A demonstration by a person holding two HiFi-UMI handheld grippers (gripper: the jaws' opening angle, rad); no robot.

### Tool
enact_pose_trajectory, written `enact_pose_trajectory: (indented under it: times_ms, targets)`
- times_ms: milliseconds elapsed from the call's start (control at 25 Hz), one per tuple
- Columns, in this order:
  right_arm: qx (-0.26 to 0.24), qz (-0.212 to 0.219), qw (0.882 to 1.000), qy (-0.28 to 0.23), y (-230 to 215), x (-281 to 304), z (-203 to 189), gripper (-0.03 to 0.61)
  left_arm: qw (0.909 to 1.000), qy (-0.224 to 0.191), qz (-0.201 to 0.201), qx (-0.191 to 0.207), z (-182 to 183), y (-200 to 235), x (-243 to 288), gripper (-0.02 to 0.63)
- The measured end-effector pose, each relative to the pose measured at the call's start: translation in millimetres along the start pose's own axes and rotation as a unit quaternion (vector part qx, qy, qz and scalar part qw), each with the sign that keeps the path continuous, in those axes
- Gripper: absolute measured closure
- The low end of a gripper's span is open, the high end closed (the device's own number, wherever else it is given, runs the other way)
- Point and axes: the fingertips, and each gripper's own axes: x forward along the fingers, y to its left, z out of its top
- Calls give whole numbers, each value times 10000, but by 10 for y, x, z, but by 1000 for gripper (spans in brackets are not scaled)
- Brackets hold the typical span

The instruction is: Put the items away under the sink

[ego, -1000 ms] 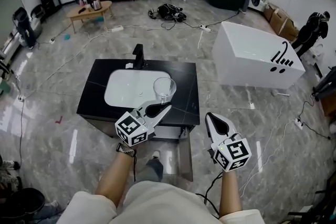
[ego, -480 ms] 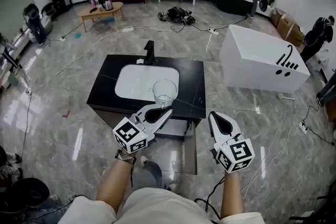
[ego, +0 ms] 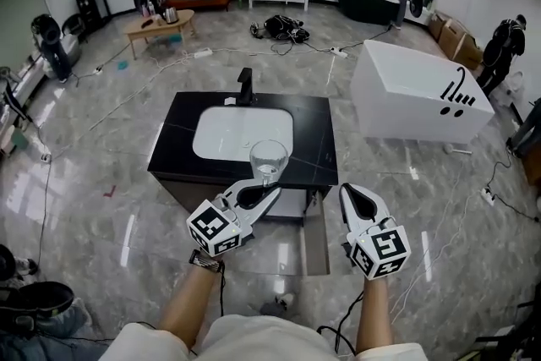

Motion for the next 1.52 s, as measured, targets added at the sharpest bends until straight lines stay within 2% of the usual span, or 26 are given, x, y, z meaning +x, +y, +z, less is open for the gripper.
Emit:
enact_pose_trajectory:
  times_ms: [240, 560, 760, 1120, 1320, 1520]
  targets:
    - [68, -182, 9998, 31, 328, -65, -27, 572, 9998, 87, -148, -36, -66, -103, -497, 593]
    - [-139, -90, 9999, 3, 642, 40, -347, 572, 9998, 54, -143, -139, -522, -59, -723, 592]
    - [-55, -30, 10000, 38, 711, 250, -817, 572, 9996, 0, -82, -256, -984, 28, -673, 594]
    - [102, -60, 9999, 83, 586, 770, -1865, 572, 9997, 43, -101, -202, -2059, 360, -556, 594]
    - [169, 115, 9997, 103, 537, 997, -2347, 572, 9995, 34, -243, -192, -2578, 463, -470, 594]
    - [119, 63, 9999, 94, 467, 1281, -2822, 572, 9992, -53, -340, -195, -3072, 557, -366, 594]
